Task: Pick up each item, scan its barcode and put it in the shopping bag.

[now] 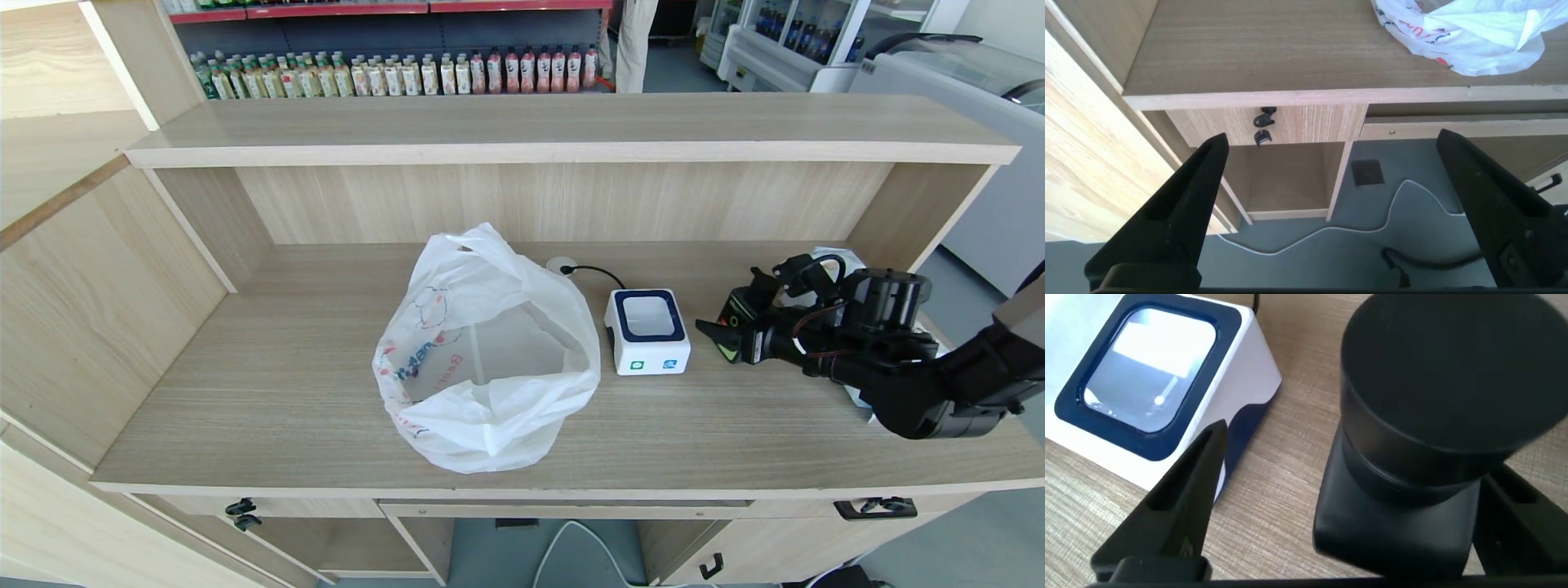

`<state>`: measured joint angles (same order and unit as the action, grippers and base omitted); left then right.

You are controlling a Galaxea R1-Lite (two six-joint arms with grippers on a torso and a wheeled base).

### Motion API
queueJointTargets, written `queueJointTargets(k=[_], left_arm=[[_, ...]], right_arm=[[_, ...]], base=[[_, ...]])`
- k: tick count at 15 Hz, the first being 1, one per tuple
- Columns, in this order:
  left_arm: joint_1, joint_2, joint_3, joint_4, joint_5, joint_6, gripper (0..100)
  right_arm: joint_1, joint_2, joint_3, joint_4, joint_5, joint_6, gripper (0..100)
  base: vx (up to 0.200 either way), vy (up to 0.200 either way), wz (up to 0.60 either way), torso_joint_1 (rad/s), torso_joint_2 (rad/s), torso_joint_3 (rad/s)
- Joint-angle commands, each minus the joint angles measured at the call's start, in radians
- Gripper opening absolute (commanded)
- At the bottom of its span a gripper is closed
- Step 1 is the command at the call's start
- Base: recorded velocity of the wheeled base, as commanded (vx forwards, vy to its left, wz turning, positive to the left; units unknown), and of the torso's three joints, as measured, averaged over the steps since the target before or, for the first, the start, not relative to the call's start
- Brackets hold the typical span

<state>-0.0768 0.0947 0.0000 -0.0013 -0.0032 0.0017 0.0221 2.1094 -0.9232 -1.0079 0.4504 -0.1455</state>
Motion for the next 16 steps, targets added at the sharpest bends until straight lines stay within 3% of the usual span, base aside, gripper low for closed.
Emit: queueJointTargets(k=[1,7,12,14,15,16], left_arm=[[0.000,0.000,0.000,0.000,0.000,0.000,100],[0.000,0.000,0.000,0.000,0.000,0.000,100],[0.000,0.000,0.000,0.000,0.000,0.000,100],[0.000,0.000,0.000,0.000,0.000,0.000,100],[0.000,0.000,0.000,0.000,0.000,0.000,100],[0.000,0.000,0.000,0.000,0.000,0.000,100]], right_arm=[[0.002,0.012,-0.002,-0.008,0.001,0.000,0],[0.001,0.000,0.000,-0.049,0.005,-0.029,0],[0.050,-0.259,0.038,-0.104,0.010,-0.243,0],[0.094,-0.417,0.081,-0.049,0.010,-0.358,0],[0.137,-0.606,0.147,0.115,0.010,-0.555,0],[0.147,-0.744,0.187,0.275,0.008,-0.667,0]], base=[[0.000,0.000,0.00,0.000,0.00,0.000],[0.000,0.000,0.00,0.000,0.00,0.000],[0.000,0.000,0.00,0.000,0.00,0.000],[0.000,0.000,0.00,0.000,0.00,0.000],[0.000,0.000,0.00,0.000,0.00,0.000],[0.000,0.000,0.00,0.000,0.00,0.000]])
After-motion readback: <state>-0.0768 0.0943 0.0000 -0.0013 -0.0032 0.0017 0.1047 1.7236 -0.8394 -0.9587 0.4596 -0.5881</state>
